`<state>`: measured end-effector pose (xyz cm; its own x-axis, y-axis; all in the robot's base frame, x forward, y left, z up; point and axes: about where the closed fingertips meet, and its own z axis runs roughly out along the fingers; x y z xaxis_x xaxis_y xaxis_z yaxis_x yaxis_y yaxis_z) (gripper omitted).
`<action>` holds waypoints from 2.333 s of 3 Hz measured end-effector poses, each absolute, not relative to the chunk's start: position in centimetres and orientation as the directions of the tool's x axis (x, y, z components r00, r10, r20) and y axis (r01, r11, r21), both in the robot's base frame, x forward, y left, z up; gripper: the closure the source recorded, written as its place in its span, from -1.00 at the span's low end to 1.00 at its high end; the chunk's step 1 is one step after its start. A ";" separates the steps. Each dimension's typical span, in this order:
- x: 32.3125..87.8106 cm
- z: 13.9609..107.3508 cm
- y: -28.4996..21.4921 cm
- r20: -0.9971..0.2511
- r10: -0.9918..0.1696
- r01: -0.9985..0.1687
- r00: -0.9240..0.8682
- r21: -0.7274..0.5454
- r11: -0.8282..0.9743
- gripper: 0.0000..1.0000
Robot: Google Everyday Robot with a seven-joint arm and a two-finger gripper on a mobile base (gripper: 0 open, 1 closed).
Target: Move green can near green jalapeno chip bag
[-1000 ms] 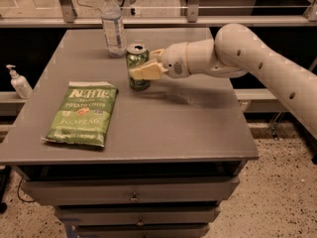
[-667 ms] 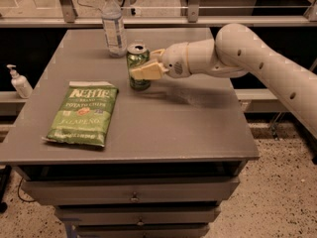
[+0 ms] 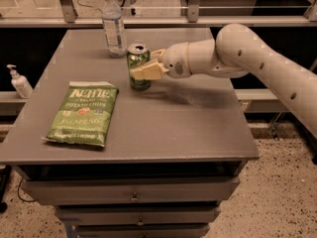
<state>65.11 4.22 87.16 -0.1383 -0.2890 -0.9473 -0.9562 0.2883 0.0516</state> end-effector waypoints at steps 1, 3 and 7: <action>65.1 87.2 4.2 -0.947 -0.289 -0.956 -0.138 0.052 0.288 0.65; 65.1 87.2 4.2 -0.947 -0.288 -0.956 -0.138 0.052 0.288 -0.31; 57.2 90.4 14.0 -0.979 0.033 -0.980 -0.199 0.199 -0.019 -1.00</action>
Offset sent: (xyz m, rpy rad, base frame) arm -0.0658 0.0969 0.0278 0.3855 0.0747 0.2620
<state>57.18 13.97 90.36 -0.1992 0.0326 -0.9794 -0.9799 -0.0192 0.1987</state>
